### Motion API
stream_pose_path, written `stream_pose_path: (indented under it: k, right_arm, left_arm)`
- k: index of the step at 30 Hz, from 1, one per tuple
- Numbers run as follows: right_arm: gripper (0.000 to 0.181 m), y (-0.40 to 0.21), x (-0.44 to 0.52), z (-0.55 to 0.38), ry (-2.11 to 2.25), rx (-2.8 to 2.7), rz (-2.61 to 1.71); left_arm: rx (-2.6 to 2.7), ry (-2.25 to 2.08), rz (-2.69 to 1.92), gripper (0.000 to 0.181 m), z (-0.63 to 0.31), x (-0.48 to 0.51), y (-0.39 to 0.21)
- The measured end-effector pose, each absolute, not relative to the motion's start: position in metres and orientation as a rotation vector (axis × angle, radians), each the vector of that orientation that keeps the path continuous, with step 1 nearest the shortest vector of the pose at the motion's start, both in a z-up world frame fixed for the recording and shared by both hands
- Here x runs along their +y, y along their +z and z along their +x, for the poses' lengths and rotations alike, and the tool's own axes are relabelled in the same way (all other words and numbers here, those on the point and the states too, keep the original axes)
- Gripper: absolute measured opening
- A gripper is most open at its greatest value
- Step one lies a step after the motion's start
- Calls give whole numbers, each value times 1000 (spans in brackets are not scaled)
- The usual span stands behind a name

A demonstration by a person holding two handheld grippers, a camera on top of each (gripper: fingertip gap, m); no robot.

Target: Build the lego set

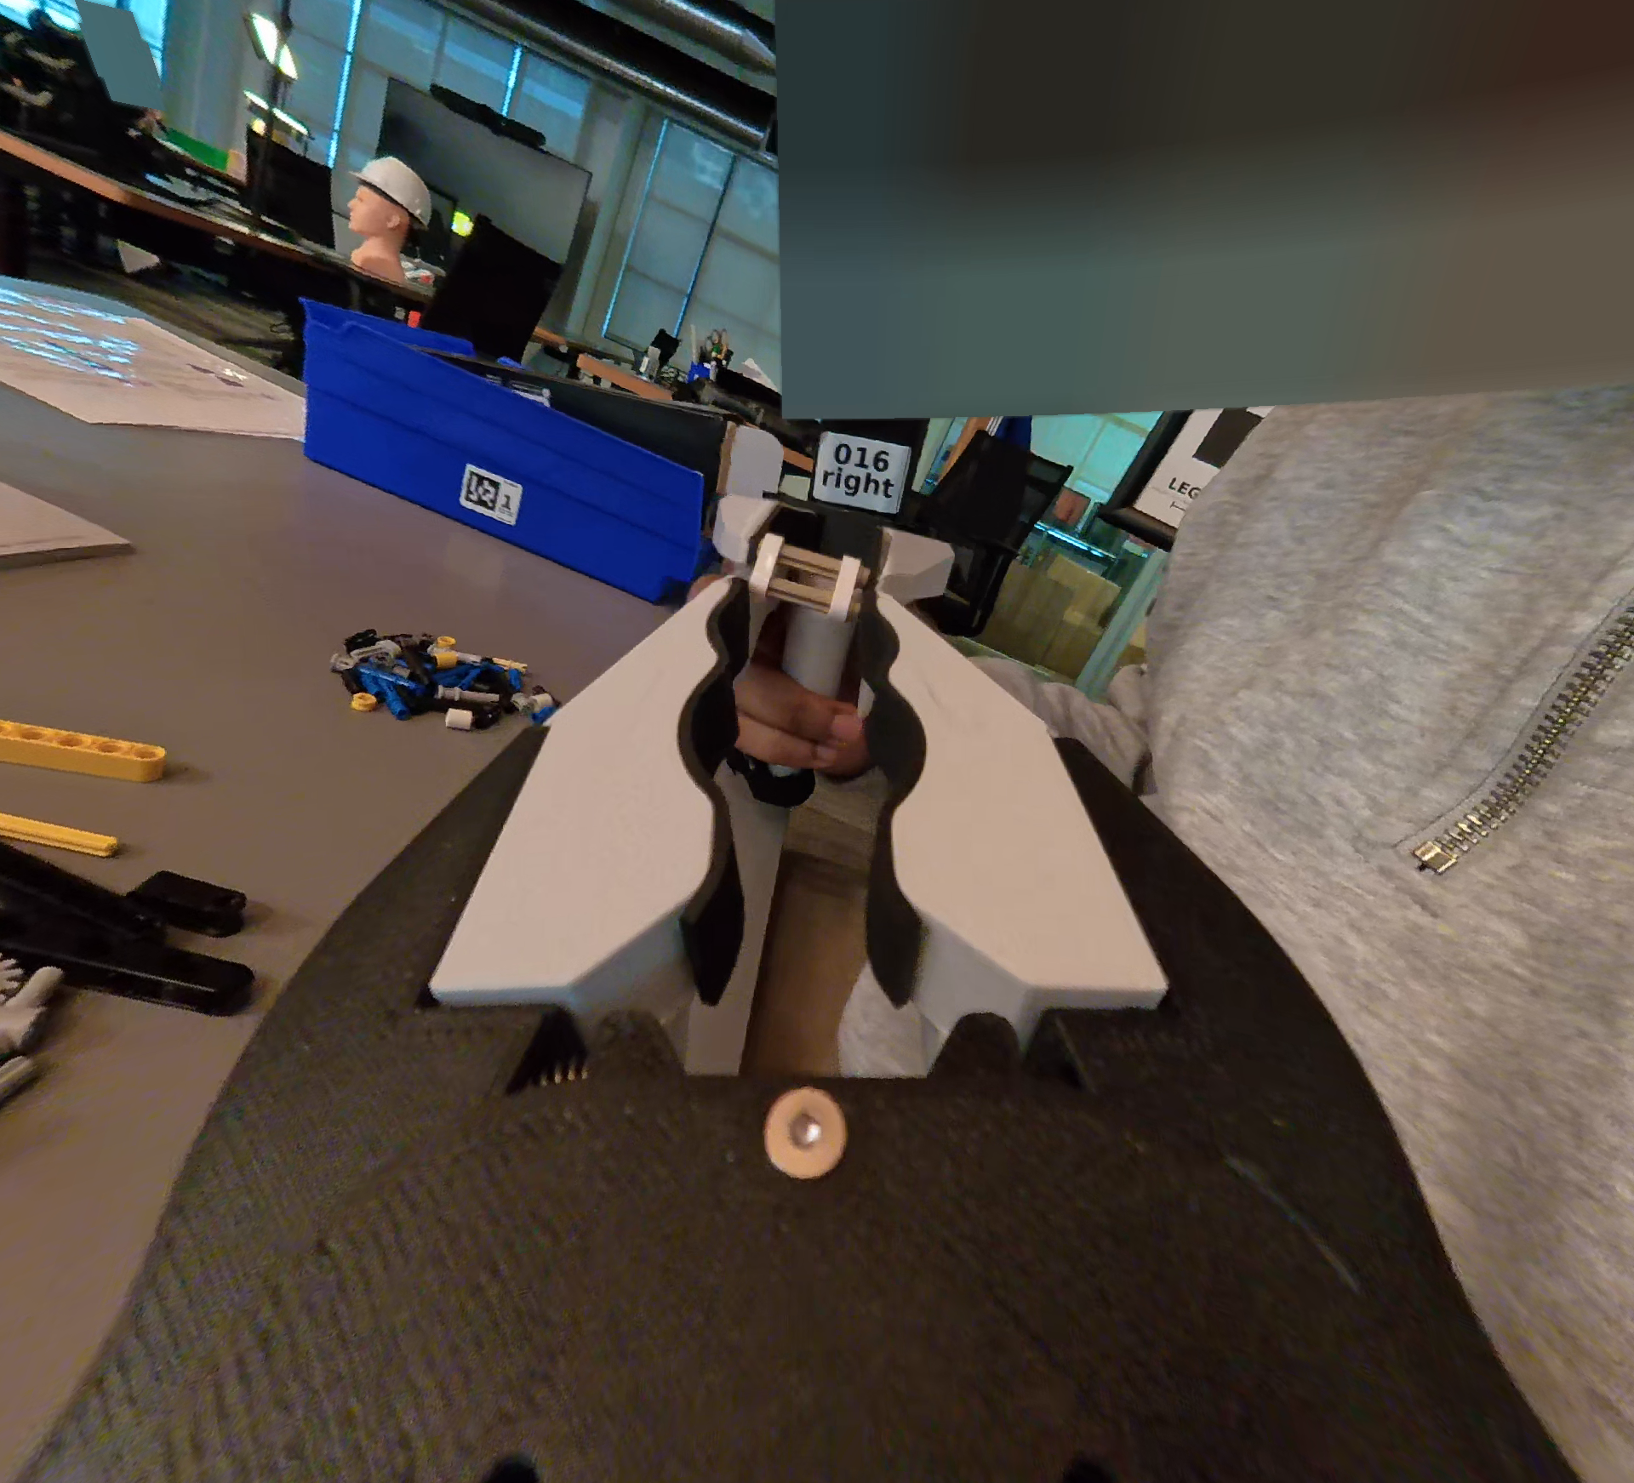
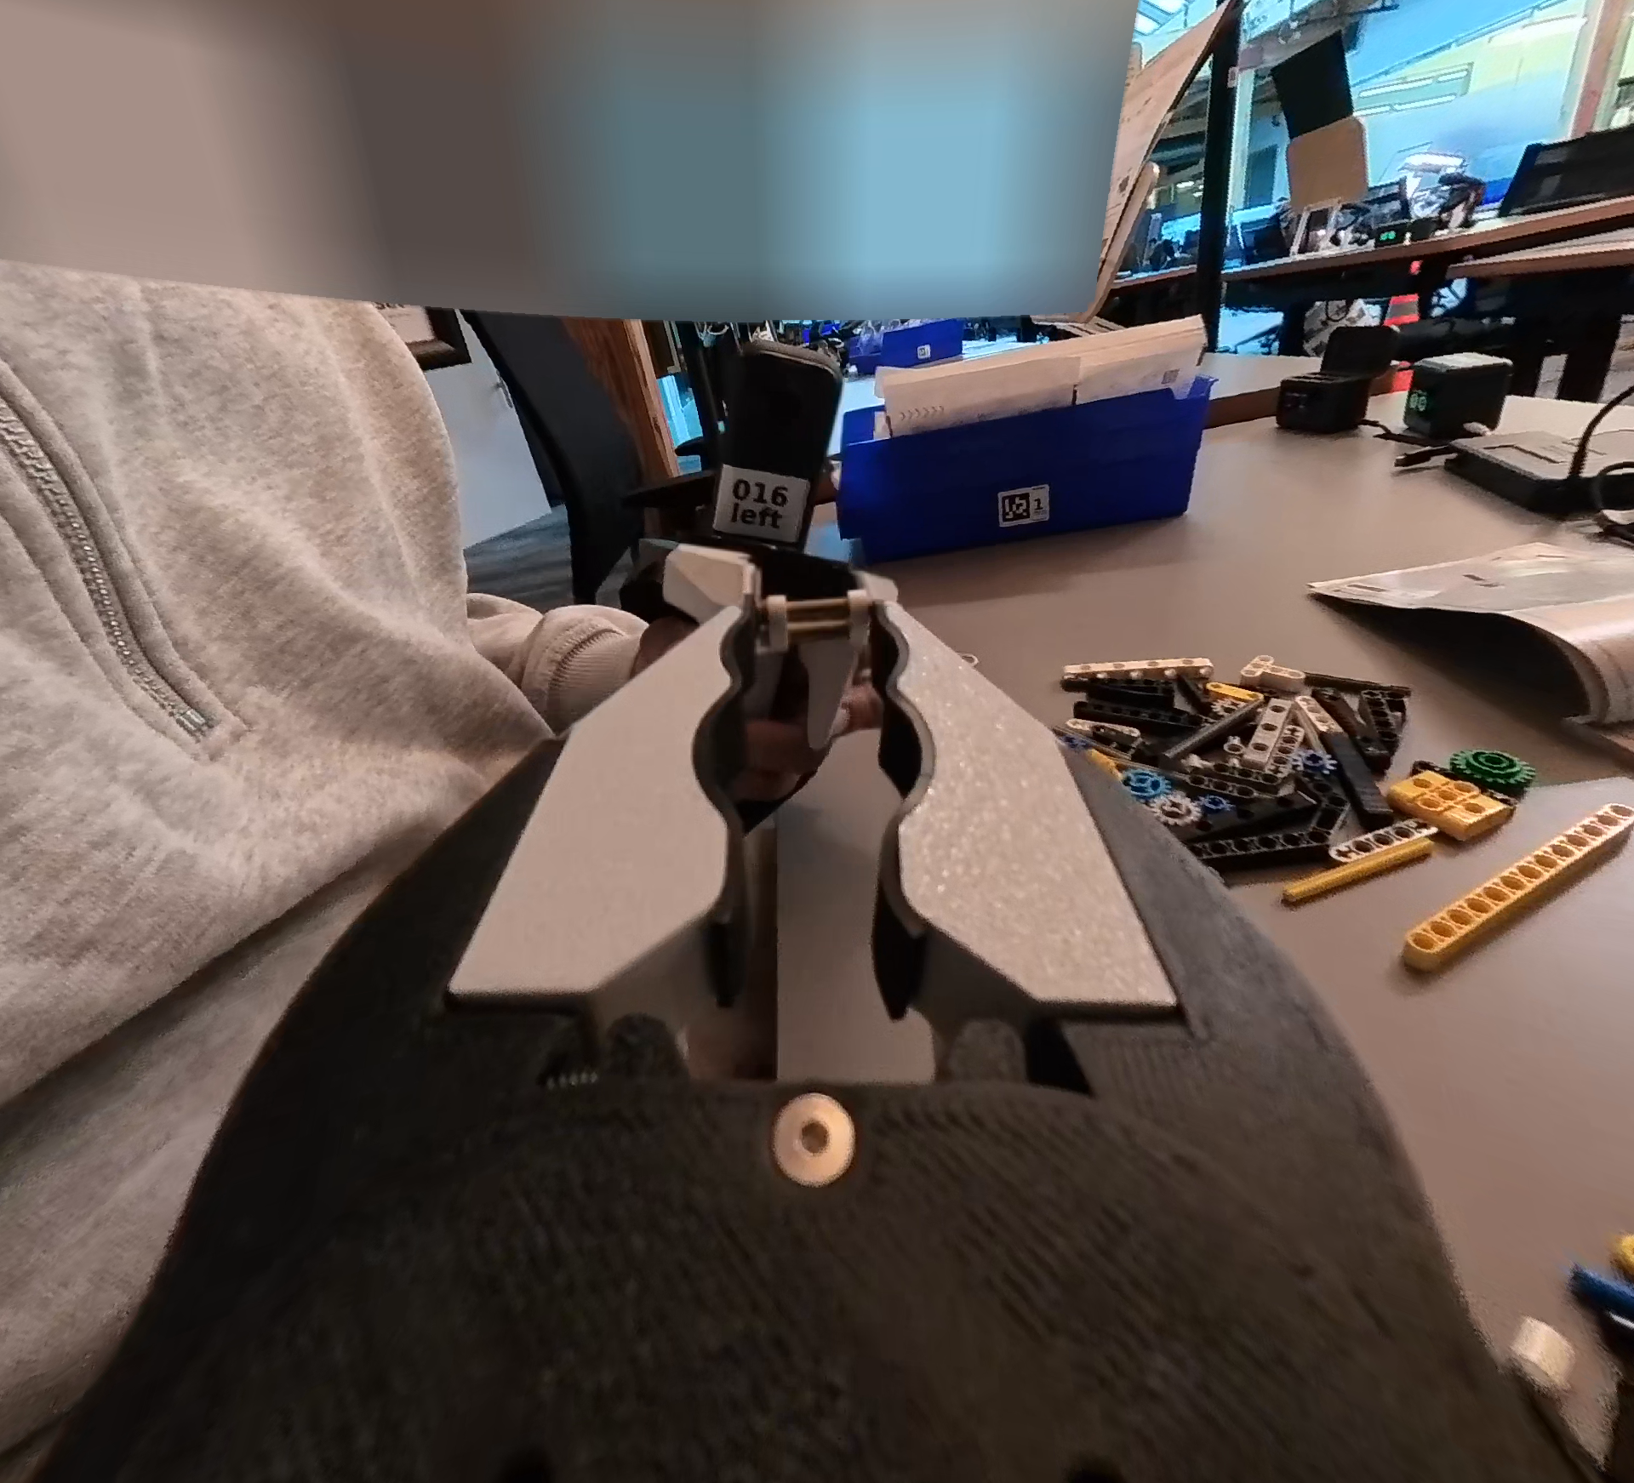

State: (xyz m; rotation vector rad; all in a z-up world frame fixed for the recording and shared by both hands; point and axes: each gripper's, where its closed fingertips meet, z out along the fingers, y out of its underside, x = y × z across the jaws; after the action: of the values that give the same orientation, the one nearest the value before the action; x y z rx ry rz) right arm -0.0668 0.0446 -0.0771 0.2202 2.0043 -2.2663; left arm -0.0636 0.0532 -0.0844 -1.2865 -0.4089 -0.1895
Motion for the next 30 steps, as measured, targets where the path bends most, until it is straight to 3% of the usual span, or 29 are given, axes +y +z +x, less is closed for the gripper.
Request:
stream_pose_path:
  k: [30]
  right_arm:
    - [23,-81,44,-64,-2191,1947,224]
  left_arm:
    - [-375,-112,-1321,24,-62,52,-85]
